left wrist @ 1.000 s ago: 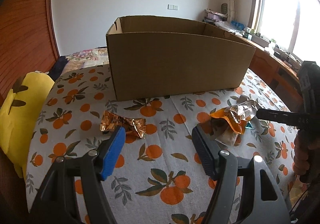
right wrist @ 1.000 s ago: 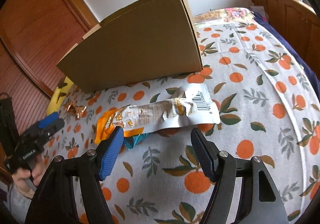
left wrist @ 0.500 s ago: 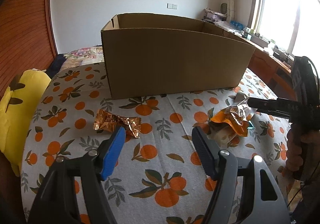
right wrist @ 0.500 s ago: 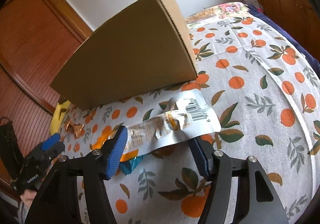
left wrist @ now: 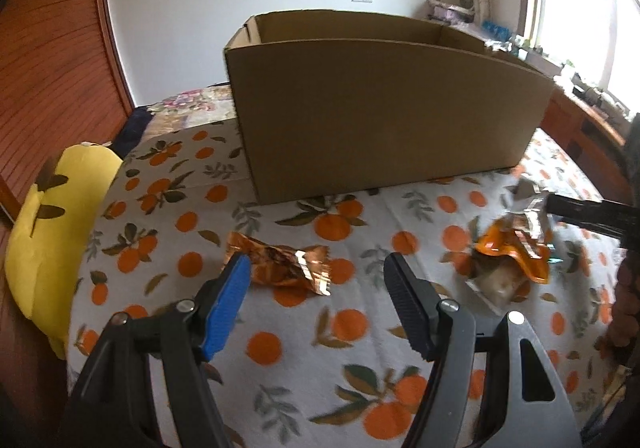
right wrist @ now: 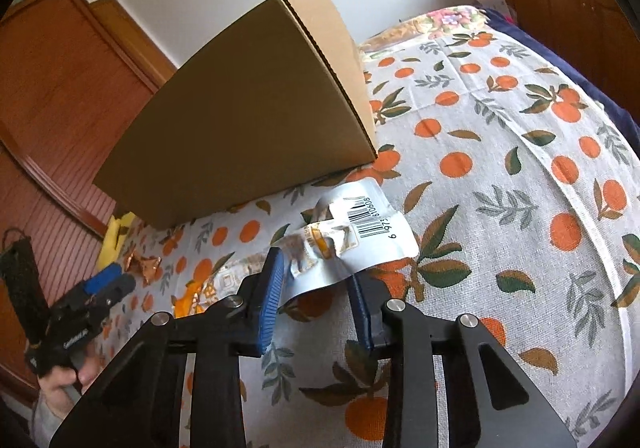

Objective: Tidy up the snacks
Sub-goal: 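Grasp gold-orange candy wrapper with left tool while right tool grasps orange-white pouch, then lift candy wrapper with left tool while right tool lifts orange-white pouch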

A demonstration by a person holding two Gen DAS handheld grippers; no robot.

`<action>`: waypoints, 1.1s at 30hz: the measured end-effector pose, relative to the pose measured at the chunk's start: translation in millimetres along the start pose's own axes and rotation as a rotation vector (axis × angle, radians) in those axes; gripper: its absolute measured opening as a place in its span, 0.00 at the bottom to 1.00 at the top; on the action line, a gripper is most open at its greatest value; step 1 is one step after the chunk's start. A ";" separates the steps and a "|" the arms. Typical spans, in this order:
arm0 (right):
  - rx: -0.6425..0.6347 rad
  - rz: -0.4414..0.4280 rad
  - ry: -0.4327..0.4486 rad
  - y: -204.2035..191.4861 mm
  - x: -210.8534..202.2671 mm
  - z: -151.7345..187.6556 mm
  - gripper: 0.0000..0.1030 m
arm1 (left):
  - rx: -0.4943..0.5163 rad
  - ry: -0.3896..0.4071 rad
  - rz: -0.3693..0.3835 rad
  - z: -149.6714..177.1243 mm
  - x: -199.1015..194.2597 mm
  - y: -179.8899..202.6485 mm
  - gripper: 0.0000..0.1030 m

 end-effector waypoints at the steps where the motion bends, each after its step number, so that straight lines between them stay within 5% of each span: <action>1: 0.000 0.000 0.000 -1.2 0.8 0.2 0.30 | -0.006 -0.008 -0.007 -1.4 3.4 -4.0 0.68; 20: -0.050 0.035 0.015 -8.5 3.0 3.0 0.30 | -0.085 -0.073 -0.005 -13.8 37.2 -22.6 0.67; 29: -0.057 0.039 0.021 -8.6 1.9 3.7 0.30 | -0.055 -0.051 0.011 -4.2 25.1 -14.4 0.24; 33: -0.051 0.027 0.021 -7.1 1.8 3.5 0.28 | -0.053 -0.053 0.033 3.1 17.3 -9.6 0.18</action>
Point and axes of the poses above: each gripper's, at about its wrist camera, not at the fingertips, and x roughly the way its jaws point, y to its right, z to its underside, the point moved 6 cm from there along x, roughly the way its jaws point, and after that the axes turned 15 degrees about -y, right-handed, at the moved point
